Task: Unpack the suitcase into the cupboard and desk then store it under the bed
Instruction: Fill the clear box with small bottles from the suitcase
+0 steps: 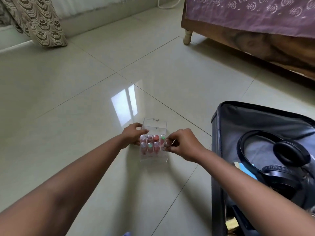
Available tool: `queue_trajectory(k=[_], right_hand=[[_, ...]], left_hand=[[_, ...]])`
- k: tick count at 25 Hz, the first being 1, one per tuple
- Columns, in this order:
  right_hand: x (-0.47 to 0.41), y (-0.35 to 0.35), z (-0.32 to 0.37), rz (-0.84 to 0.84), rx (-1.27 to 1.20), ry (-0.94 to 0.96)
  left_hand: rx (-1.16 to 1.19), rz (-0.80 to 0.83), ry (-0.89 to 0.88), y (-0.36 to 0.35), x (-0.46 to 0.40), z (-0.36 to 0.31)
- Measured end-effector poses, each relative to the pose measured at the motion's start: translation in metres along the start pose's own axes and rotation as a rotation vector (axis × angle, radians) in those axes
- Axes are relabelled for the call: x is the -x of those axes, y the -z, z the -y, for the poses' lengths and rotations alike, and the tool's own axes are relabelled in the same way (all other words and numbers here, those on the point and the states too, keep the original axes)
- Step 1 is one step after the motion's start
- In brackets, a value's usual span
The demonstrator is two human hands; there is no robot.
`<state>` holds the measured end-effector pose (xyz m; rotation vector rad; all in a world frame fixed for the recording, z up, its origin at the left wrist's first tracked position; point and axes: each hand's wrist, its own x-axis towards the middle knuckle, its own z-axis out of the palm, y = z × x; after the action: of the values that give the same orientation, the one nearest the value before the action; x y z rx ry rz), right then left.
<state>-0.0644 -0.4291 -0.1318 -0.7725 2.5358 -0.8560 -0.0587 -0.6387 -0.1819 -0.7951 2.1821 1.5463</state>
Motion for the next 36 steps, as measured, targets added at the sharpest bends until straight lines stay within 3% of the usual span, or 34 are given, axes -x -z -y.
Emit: queue_trajectory(k=[5,7,12,14,19,21,24,30,32,36], right_hand=[[0.003,-0.006,0.0,0.04,0.148,0.033],[0.001,0.001,0.0,0.026,-0.003,-0.048],[-0.011,0.018,0.003,-0.222,-0.421,-0.237],[-0.013,0.015,0.005,-0.146,-0.494,-0.258],[-0.018,-0.002,0.008,0.043,-0.323,-0.168],[-0.02,-0.007,0.008,0.032,-0.27,-0.162],[-0.022,-0.007,0.004,-0.015,-0.271,-0.206],[-0.016,-0.013,-0.009,0.213,-0.719,-0.447],[-0.012,-0.012,-0.01,0.215,-0.742,-0.444],[-0.015,0.032,0.009,0.165,-0.805,-0.354]], left_hand=[[0.027,-0.049,0.006,-0.001,0.005,0.004],[0.126,-0.035,-0.032,-0.001,0.013,0.008],[0.232,-0.035,-0.231,0.006,0.036,0.015],[0.259,0.018,-0.291,0.009,0.043,0.015],[0.295,0.165,-0.263,0.018,0.042,0.019],[0.227,0.186,-0.266,0.017,0.044,0.028],[-0.07,0.157,-0.282,0.002,0.052,0.063],[-0.271,0.044,-0.247,-0.019,0.044,0.097],[-0.211,0.054,-0.333,-0.019,0.051,0.096],[0.201,0.212,-0.443,-0.005,0.074,0.045]])
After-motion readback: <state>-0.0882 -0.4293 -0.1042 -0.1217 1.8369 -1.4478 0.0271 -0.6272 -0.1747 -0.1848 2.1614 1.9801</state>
